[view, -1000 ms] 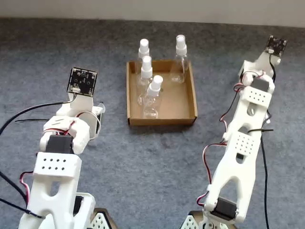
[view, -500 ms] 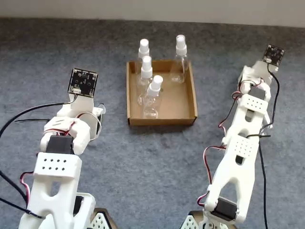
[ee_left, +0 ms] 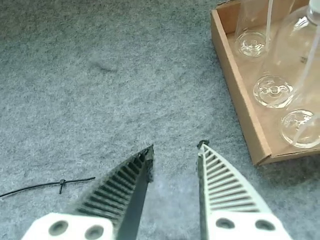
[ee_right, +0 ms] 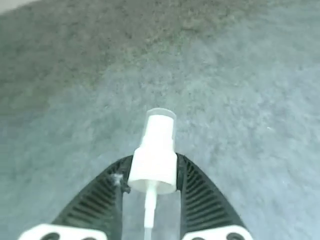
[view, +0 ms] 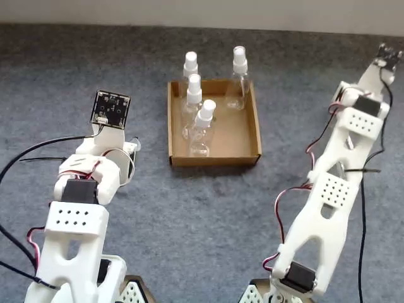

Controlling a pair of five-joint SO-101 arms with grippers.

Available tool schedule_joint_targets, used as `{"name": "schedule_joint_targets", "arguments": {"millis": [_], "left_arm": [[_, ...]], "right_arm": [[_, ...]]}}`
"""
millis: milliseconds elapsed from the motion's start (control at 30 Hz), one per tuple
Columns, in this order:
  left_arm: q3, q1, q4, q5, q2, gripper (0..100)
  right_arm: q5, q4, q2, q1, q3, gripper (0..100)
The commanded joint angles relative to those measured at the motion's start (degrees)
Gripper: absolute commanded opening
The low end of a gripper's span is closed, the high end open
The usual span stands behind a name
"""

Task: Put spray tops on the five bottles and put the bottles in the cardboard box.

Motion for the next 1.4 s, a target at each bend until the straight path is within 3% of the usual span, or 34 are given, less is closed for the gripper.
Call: {"name": "schedule_joint_targets", "arguments": {"millis": [0, 133, 333, 433, 567, 700, 867, 967, 1067, 1167, 1367], "left_arm": [[-0.22, 1.01, -0.97, -0.18, -0.22, 14], [-0.22, 1.01, -0.97, -0.18, -0.22, 14], [-0.31, 1.01, -0.97, -0.18, -0.22, 14], [-0.31, 1.01, -0.97, -0.18, -0.22, 14], [-0.31, 1.01, -1.05, -0.18, -0.22, 14], [-0.22, 1.01, -2.11, -0.18, -0.22, 14], [-0.22, 0.84, -2.11, -0.18, -0.22, 14], [-0.31, 0.66, -2.11, -0.18, -0.22, 14], [-0.40, 0.66, -1.93, -0.18, -0.22, 14], [-0.40, 0.66, -1.93, -0.18, -0.22, 14], [-0.40, 0.66, -1.93, -0.18, -0.22, 14]], "right_arm": [[0.53, 15.25, -14.11, -1.63, -7.96, 0.5], [0.62, 28.79, -24.04, -3.30, -7.96, 0.5], [0.26, 28.79, -35.12, -2.77, 1.80, 0.5], [0.44, 28.79, -45.23, -2.68, 20.88, 0.5], [1.85, 28.62, -65.71, -6.02, 58.15, 0.5], [10.20, 26.33, -87.16, -15.34, 93.67, 0.5], [8.09, 11.03, -113.98, -29.49, 130.95, 0.5], [6.24, 8.75, -128.84, -39.69, 148.70, 0.5], [2.46, 6.11, -141.14, -48.57, 159.52, 0.5], [1.41, 2.24, -147.91, -51.91, 163.91, 0.5], [1.41, -0.48, -142.11, -64.04, 162.33, 0.9]]}}
